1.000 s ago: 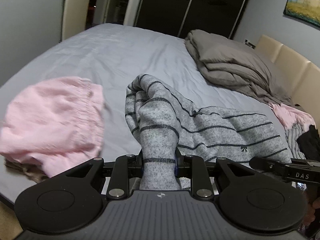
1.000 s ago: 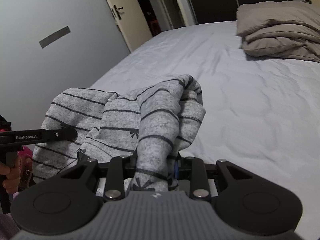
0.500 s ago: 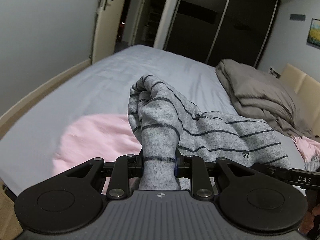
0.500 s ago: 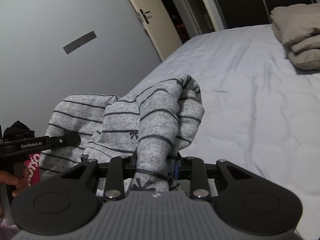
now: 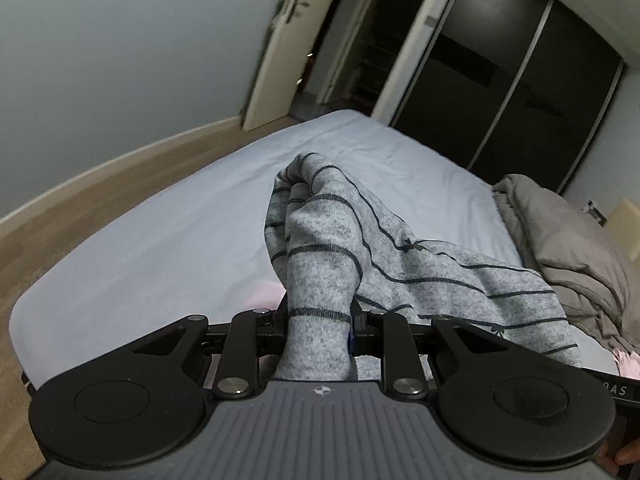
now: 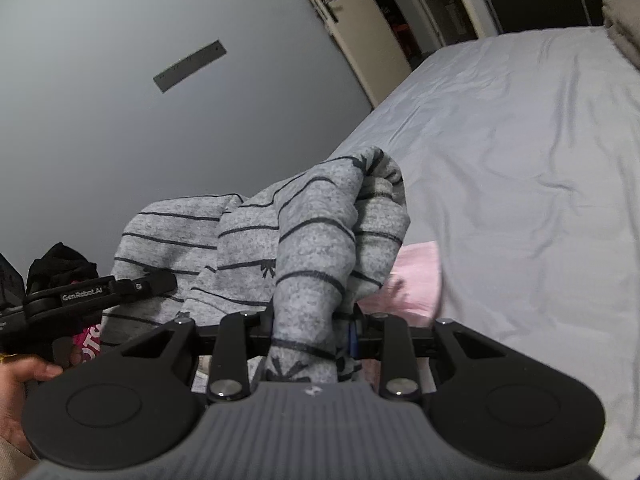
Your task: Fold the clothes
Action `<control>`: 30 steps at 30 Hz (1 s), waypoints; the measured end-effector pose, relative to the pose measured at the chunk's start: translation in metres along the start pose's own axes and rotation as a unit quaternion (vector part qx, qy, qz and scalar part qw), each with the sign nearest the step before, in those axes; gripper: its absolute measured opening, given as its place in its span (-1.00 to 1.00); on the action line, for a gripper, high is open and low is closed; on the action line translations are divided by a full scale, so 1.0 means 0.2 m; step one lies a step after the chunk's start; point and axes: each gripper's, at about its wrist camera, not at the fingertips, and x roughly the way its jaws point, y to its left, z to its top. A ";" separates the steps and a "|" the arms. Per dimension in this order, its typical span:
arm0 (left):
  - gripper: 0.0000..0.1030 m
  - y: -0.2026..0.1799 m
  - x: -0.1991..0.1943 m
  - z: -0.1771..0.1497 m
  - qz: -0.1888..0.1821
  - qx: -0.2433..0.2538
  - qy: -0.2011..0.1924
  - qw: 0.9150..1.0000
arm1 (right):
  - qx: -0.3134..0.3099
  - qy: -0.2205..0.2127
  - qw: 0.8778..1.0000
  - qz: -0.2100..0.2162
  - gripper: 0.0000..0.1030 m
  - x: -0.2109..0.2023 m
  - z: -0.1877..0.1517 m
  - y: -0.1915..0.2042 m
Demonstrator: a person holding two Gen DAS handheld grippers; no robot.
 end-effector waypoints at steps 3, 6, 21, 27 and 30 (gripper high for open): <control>-0.60 0.09 0.11 -0.02 0.003 -0.016 0.019 1.000 | 0.004 0.016 1.000 -0.003 -0.38 0.12 0.00 -0.01; -0.60 0.14 0.23 -0.05 0.011 -0.013 0.049 0.999 | 0.015 0.035 0.999 -0.017 -0.38 0.23 -0.04 -0.06; -0.57 0.29 0.53 -0.21 0.048 -0.009 0.111 0.993 | 0.038 0.059 0.995 -0.065 -0.22 0.50 -0.16 -0.23; -0.43 0.28 0.41 -0.20 0.050 0.010 0.079 0.996 | 0.059 0.050 0.995 -0.068 0.05 0.38 -0.17 -0.26; -0.17 0.29 0.30 -0.16 0.054 0.010 0.048 0.997 | 0.050 0.029 0.995 -0.078 0.13 0.27 -0.17 -0.24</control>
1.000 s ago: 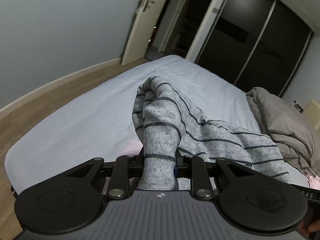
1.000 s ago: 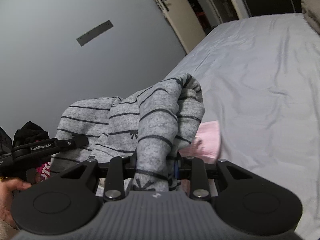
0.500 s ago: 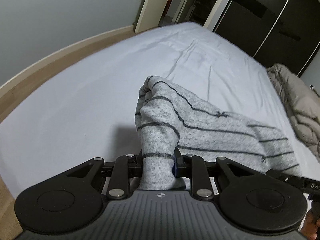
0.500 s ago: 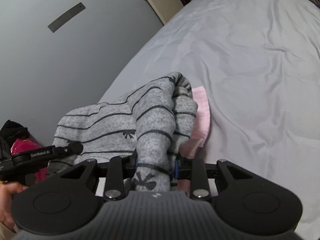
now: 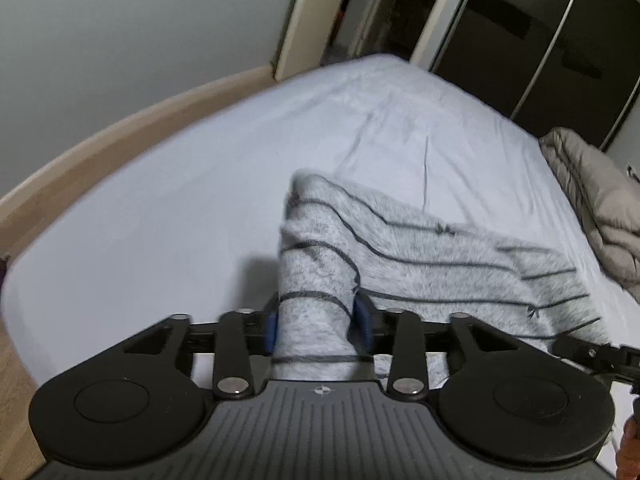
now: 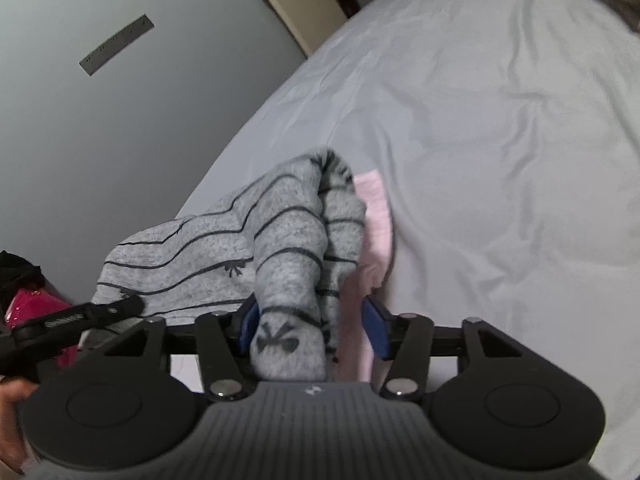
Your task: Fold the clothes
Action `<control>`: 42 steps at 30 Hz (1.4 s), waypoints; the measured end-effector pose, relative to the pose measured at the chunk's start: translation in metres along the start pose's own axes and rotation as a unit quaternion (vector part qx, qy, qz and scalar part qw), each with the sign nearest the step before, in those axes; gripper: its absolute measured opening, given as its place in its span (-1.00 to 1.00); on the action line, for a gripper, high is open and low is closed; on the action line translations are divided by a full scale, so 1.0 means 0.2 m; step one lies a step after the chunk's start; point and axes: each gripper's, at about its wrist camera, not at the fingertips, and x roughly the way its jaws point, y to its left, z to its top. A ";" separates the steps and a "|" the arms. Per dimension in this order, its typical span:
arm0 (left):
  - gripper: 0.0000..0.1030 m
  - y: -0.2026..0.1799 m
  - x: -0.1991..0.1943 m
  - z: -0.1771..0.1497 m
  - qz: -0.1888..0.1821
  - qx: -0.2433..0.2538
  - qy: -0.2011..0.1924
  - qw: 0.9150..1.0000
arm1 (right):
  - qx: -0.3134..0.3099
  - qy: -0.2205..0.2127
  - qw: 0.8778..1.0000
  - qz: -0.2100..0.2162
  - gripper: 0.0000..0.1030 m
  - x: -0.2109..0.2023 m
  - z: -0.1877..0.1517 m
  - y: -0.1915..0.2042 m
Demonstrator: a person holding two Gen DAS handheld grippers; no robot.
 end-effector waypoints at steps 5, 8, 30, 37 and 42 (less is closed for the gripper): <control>-0.13 0.01 -0.18 0.03 0.020 0.000 -0.063 0.998 | -0.056 -0.069 0.995 -0.041 0.13 -0.20 -0.02 0.07; -0.44 -0.03 -0.25 0.03 0.024 0.018 -0.091 0.995 | -0.114 -0.115 0.985 -0.058 0.09 -0.27 -0.01 0.17; -0.50 -0.19 0.14 -0.23 0.104 0.159 -0.038 0.981 | -0.241 -0.137 0.954 -0.118 -0.06 0.23 -0.24 0.27; -0.50 -0.24 0.14 -0.27 0.123 0.179 -0.038 0.975 | -0.225 -0.139 0.957 -0.115 -0.06 0.27 -0.26 0.22; -0.48 -0.30 0.09 -0.24 0.137 0.186 -0.046 0.972 | -0.245 -0.112 0.956 -0.116 0.02 0.25 -0.20 0.26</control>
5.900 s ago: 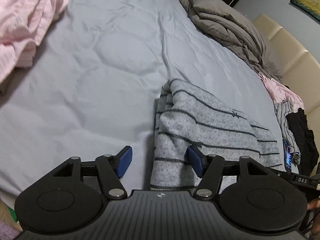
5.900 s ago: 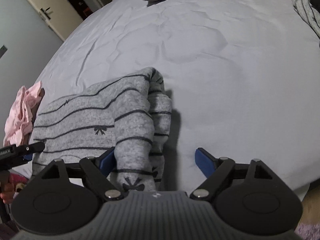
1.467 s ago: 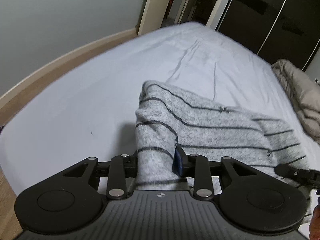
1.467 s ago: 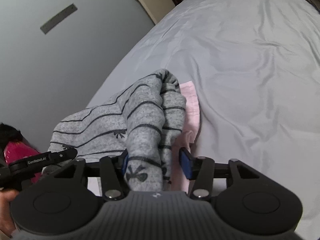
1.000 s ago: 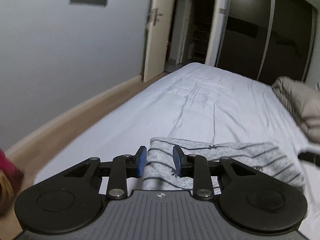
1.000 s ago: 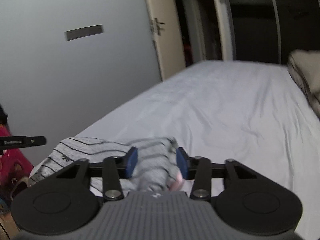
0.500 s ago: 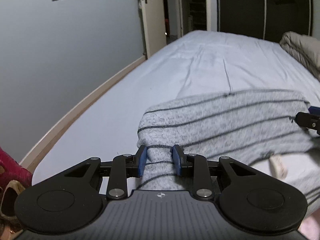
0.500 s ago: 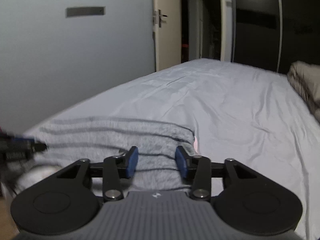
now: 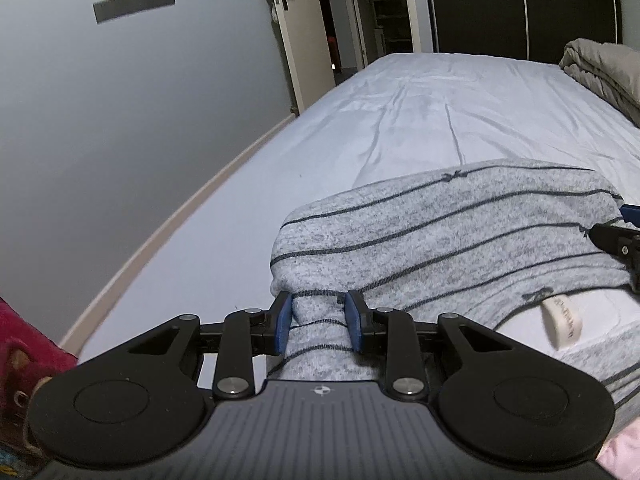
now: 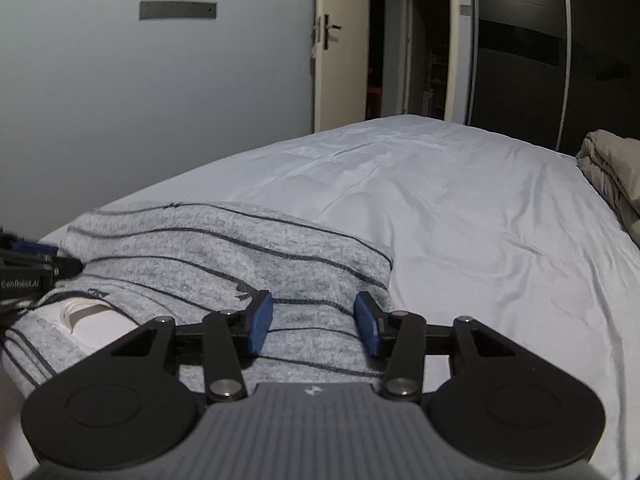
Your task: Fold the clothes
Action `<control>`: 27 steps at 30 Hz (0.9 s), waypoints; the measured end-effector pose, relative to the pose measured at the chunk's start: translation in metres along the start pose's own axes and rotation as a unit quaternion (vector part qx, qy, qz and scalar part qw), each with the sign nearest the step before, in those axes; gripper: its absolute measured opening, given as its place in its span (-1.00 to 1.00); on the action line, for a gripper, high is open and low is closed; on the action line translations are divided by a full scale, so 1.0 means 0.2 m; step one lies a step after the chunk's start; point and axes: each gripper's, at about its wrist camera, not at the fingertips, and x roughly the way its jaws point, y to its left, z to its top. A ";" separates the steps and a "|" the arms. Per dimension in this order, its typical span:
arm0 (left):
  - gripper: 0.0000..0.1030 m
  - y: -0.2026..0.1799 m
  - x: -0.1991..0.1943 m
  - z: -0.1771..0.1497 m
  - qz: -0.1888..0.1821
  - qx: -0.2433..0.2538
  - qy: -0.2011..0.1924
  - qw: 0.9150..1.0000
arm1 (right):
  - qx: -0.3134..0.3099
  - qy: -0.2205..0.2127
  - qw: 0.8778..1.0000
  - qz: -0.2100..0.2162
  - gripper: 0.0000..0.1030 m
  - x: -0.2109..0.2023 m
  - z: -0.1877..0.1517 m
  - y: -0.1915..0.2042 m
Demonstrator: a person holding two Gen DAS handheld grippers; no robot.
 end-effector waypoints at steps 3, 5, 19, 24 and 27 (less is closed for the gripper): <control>-0.23 -0.03 -0.07 0.05 0.002 -0.004 -0.010 1.000 | -0.019 0.013 1.000 0.013 0.31 -0.06 0.05 -0.01; -0.19 -0.05 -0.13 0.09 -0.009 -0.010 -0.026 1.000 | -0.020 0.017 0.999 0.023 0.62 -0.12 0.08 -0.03; 0.27 -0.55 -0.71 0.31 -0.098 0.009 -0.138 0.986 | 0.017 -0.017 1.000 -0.008 0.77 -0.80 0.05 -0.43; 0.43 -0.82 -0.92 0.28 -0.137 0.031 -0.156 0.978 | 0.024 -0.034 0.998 -0.053 0.86 -1.15 -0.02 -0.66; 0.43 -0.96 -1.05 0.26 -0.172 0.036 -0.170 0.970 | 0.028 -0.043 0.996 -0.076 0.93 -1.34 -0.08 -0.78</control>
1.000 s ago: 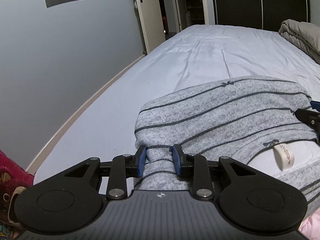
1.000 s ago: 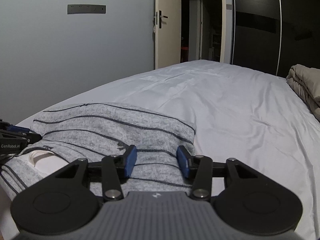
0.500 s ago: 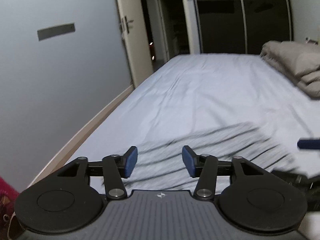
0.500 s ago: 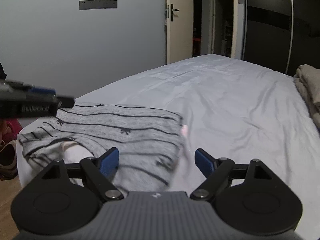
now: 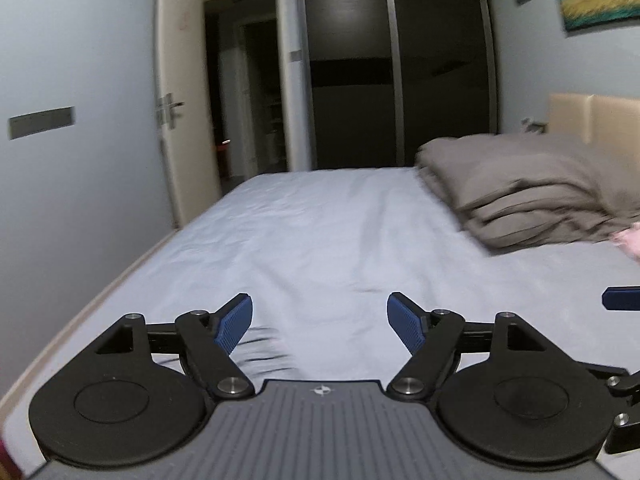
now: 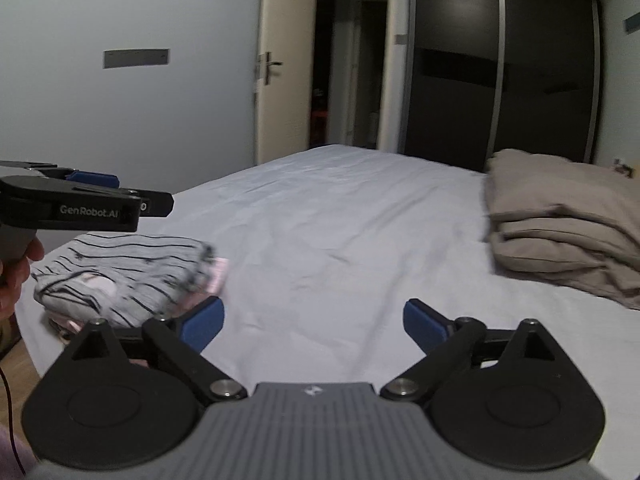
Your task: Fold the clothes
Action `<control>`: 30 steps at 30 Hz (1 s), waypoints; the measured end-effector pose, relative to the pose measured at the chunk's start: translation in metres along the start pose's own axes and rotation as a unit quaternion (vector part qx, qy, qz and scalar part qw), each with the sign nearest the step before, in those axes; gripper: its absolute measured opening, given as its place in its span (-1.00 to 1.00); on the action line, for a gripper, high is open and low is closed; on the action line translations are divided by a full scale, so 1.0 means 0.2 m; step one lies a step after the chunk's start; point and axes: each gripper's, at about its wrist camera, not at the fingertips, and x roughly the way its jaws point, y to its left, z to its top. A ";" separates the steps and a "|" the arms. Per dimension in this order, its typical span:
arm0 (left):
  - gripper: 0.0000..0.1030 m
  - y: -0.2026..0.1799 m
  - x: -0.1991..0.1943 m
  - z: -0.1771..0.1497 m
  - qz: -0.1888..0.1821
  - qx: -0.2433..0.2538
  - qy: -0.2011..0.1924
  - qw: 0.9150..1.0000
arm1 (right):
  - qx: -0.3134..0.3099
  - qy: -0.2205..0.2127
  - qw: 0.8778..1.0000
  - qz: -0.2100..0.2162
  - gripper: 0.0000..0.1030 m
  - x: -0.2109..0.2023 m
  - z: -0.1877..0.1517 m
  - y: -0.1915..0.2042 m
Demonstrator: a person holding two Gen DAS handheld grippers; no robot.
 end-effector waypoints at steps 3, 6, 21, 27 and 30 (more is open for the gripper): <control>0.43 -0.17 -0.08 0.04 -0.034 0.016 -0.017 0.999 | 0.012 -0.010 1.000 -0.027 0.93 -0.15 -0.05 -0.14; 0.45 -0.30 -0.11 0.07 -0.059 0.014 -0.024 0.998 | 0.019 -0.003 0.998 -0.058 0.93 -0.26 -0.10 -0.24; 0.46 -0.67 -0.17 -0.17 -0.062 -0.022 0.030 0.997 | 0.137 0.019 0.984 -0.113 0.98 -0.43 -0.38 -0.54; 0.46 -0.73 -0.14 -0.30 -0.037 -0.005 0.061 0.997 | 0.153 0.027 0.979 -0.132 0.98 -0.38 -0.51 -0.52; 0.46 -0.79 -0.09 -0.33 -0.031 0.017 0.081 0.996 | 0.148 0.037 0.980 -0.126 0.98 -0.34 -0.55 -0.49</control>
